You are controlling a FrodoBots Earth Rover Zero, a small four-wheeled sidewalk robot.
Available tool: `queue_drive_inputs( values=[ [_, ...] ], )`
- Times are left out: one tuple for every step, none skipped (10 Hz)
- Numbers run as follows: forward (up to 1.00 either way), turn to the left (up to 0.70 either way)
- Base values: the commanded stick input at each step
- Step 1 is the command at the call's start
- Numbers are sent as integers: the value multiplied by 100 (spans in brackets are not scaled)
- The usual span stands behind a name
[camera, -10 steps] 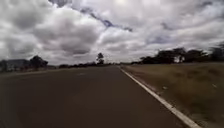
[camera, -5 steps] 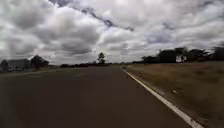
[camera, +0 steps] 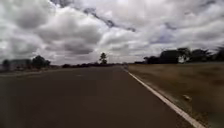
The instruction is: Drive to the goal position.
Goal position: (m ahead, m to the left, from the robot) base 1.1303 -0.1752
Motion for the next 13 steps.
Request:
queue_drive_inputs(
  values=[
    [85, -7],
    [85, 0],
    [85, 0],
    [85, 0],
    [85, 0],
    [85, 0],
    [85, 0],
    [85, 0],
    [85, 0],
    [85, 0],
    [85, 0],
    [85, 0],
    [85, 0]
  ],
)
